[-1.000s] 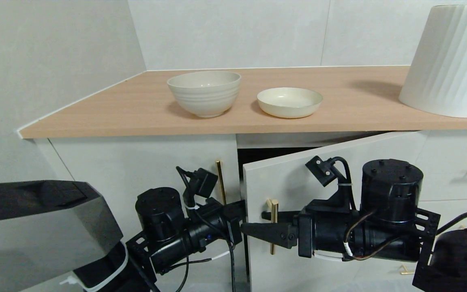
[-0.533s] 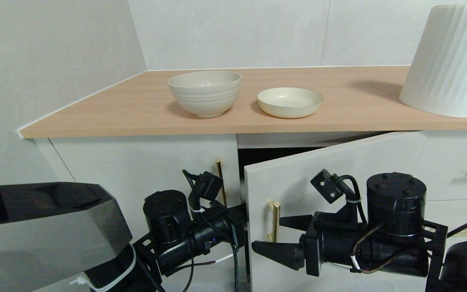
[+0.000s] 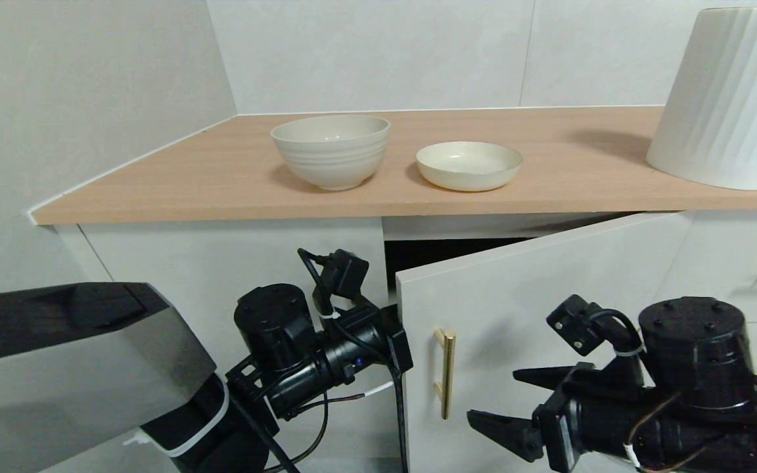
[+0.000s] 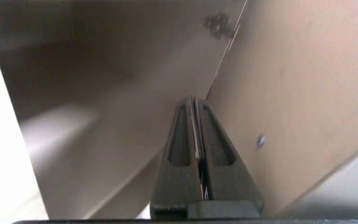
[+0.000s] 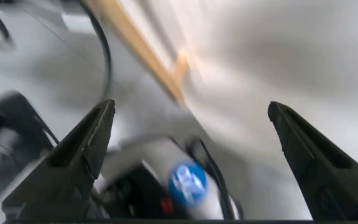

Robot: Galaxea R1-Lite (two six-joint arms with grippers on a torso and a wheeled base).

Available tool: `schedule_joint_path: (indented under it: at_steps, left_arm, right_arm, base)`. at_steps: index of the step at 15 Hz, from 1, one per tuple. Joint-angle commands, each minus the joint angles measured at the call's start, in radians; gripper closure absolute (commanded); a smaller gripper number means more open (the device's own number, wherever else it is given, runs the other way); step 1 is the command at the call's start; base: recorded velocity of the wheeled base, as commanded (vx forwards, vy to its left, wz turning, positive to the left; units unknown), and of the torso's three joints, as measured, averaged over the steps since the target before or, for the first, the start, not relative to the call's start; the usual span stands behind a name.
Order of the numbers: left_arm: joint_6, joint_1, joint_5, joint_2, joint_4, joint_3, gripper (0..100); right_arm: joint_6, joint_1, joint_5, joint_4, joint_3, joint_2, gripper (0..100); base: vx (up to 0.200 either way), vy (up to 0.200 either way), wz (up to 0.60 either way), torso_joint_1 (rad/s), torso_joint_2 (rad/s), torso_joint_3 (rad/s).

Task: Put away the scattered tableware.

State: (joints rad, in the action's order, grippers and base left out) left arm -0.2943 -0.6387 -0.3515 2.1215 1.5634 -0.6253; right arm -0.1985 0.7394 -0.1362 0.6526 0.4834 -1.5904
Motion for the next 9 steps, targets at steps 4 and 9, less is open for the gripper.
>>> schedule_joint_path:
  at_steps: [4,9]
  left_arm:
    - [0.05,0.001,0.002,-0.057,-0.077,0.007,100]
    - [0.092,-0.018,0.0,-0.048,-0.123,0.001,100]
  right_arm:
    - [0.002,0.038,0.112,-0.119,-0.083,0.201,0]
    - [0.002,0.055,0.121,-0.117,-0.1,0.187,0]
  base:
    - [0.0,0.0,0.0,0.0,0.0,0.0]
    - [0.0,0.0,0.0,0.0,0.0,0.0]
